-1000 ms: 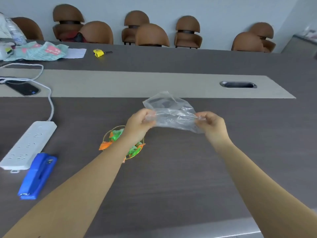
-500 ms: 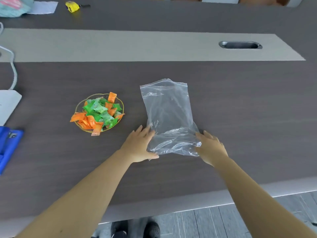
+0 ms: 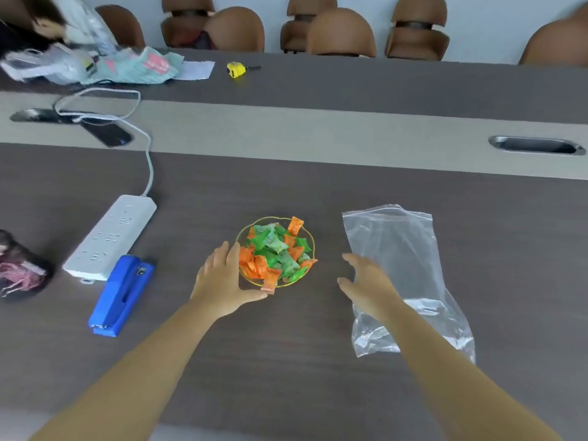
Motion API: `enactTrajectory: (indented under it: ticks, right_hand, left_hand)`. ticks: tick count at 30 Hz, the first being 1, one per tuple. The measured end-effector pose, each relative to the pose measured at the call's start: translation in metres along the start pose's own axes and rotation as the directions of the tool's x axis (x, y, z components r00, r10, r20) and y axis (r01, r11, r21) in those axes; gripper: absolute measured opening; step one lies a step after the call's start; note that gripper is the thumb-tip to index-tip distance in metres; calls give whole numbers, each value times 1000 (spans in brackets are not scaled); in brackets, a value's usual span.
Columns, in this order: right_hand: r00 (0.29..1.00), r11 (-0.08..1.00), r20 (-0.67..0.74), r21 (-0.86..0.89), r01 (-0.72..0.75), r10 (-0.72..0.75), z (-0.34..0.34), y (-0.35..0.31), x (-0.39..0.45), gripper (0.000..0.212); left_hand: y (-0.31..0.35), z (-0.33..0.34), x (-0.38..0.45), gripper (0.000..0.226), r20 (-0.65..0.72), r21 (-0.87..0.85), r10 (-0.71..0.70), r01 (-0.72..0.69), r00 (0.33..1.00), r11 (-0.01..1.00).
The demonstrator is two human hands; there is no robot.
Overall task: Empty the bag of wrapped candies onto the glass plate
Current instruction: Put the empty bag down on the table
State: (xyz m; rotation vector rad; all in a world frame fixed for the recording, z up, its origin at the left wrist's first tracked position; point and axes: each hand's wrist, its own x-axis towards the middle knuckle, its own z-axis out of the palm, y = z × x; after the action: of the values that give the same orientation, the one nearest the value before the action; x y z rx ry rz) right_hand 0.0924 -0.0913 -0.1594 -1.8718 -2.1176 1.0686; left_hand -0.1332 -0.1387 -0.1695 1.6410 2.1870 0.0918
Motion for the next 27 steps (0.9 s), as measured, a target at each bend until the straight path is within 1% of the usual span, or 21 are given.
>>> enactTrajectory:
  ticks: [2, 4, 6, 8, 10, 13, 16, 18, 19, 23, 25, 27]
  right_hand:
    - [999, 985, 20, 166, -51, 49, 13, -16, 15, 56]
    - [986, 928, 57, 335, -164, 154, 23, -30, 31, 55]
    - [963, 840, 101, 473, -267, 249, 30, -42, 44, 46]
    - [943, 741, 120, 591, -319, 310, 34, -51, 54, 29]
    - [933, 680, 124, 653, -334, 339, 34, -57, 62, 30]
    - [931, 659, 111, 677, -328, 348, 32, -58, 73, 32]
    - [929, 617, 111, 718, -321, 354, 28, -62, 91, 16]
    - [937, 613, 94, 733, -294, 337, 26, -66, 108, 22]
    - [946, 623, 81, 735, -270, 314, 24, -67, 117, 21]
    - [977, 715, 32, 676, -178, 212, 12, -67, 159, 10]
    - [988, 763, 38, 631, -141, 151, 2, -66, 186, 14]
    - [994, 795, 64, 597, -105, 83, -9, -66, 213, 25]
  left_hand:
    - [-13, 2, 13, 122, 59, -44, -51, 53, 997, 998]
    - [-20, 5, 25, 130, 106, -95, -51, 61, 993, 994]
    - [-23, 8, 35, 134, 139, -104, -7, 22, 990, 994]
    - [-24, 9, 44, 136, 142, -114, 48, -32, 989, 993]
    - [-23, 8, 52, 135, 132, -124, 91, -75, 987, 989]
    - [-24, 7, 69, 132, 134, -125, 128, -111, 983, 986]
    - [-23, 3, 93, 130, 134, -136, 150, -132, 980, 982]
    - [-19, -3, 114, 128, 134, -138, 156, -137, 979, 981]
    - [-17, -7, 125, 127, 132, -137, 153, -135, 979, 981]
    - [-8, -17, 177, 126, 105, -122, 137, -124, 985, 985]
    - [-3, -21, 205, 127, 93, -121, 131, -119, 987, 985]
    - [2, -26, 233, 126, 74, -124, 124, -114, 990, 986]
